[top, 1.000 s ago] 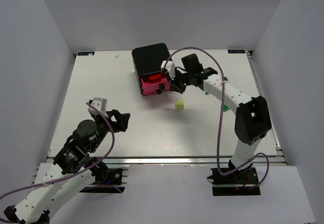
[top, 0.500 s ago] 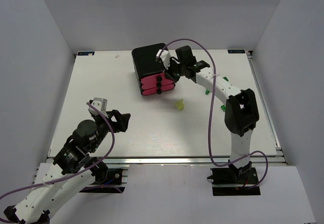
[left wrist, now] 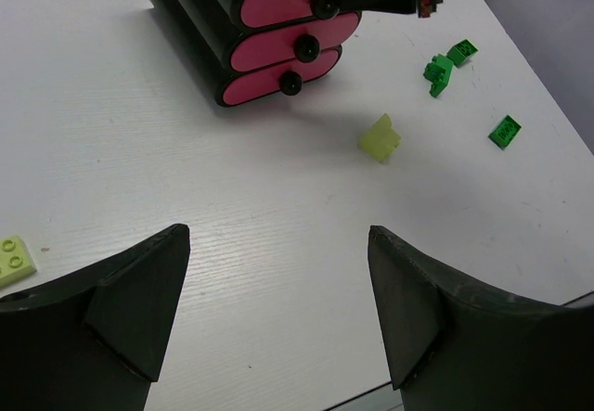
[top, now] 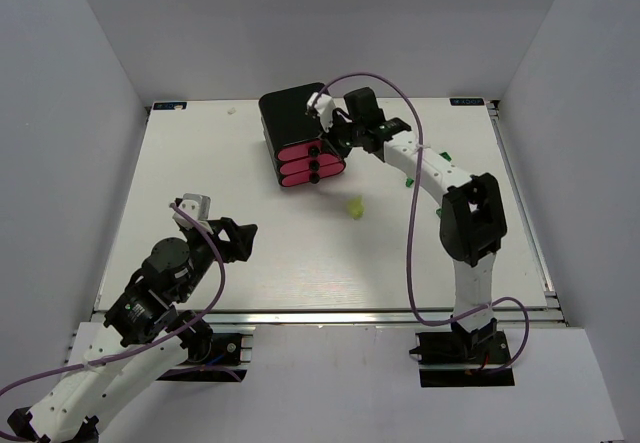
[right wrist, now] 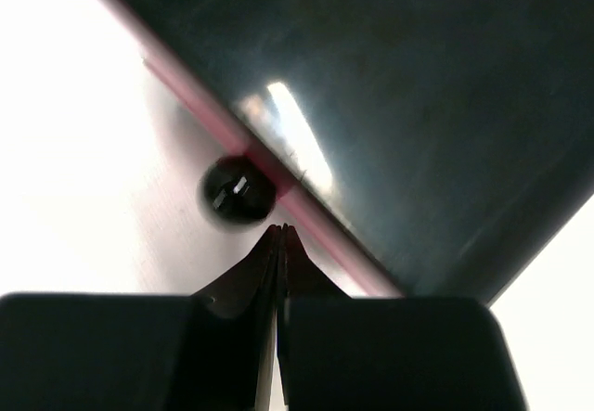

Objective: Sort the legos into containers by color

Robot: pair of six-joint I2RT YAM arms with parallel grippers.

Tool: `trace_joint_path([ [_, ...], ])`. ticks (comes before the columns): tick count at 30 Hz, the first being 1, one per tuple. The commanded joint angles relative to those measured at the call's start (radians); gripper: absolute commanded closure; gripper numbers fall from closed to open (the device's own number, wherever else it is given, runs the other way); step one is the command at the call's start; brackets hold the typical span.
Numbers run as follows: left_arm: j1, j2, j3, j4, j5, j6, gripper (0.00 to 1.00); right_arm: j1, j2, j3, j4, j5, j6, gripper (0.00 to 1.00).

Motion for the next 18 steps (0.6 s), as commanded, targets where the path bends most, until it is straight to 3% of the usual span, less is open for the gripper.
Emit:
trace_joint_path([
  [1, -0.005, -0.003, -0.005, 0.007, 0.011, 0.002, 0.13, -0.008, -0.184, -0.113, 0.081, -0.041, 0.015, 1.0],
  [3, -0.005, -0.002, -0.003, 0.004, 0.014, 0.002, 0.13, -0.014, -0.269, -0.281, 0.152, -0.023, 0.046, 1.0],
  [4, -0.005, -0.002, -0.003, 0.004, 0.012, 0.002, 0.13, -0.017, -0.339, -0.336, 0.223, 0.002, 0.072, 0.92],
  [5, -0.005, -0.002, -0.003, 0.004, 0.012, 0.0, 0.13, -0.018, -0.37, -0.425, 0.252, 0.003, 0.128, 0.78],
  [6, -0.005, -0.002, -0.003, 0.006, 0.012, 0.002, 0.13, -0.032, -0.388, -0.461, 0.272, -0.016, 0.157, 0.54],
  [9, -0.005, -0.003, -0.003, 0.003, 0.011, 0.0, 0.13, -0.038, -0.416, -0.53, 0.295, -0.088, 0.277, 0.27],
  [13, -0.005, -0.005, -0.003, -0.001, -0.004, -0.006, 0.13, -0.064, -0.383, -0.582, 0.388, -0.214, 0.497, 0.25],
  [18, -0.005, 0.001, -0.003, -0.005, -0.014, -0.009, 0.13, -0.078, -0.338, -0.676, 0.621, -0.233, 0.714, 0.26],
])
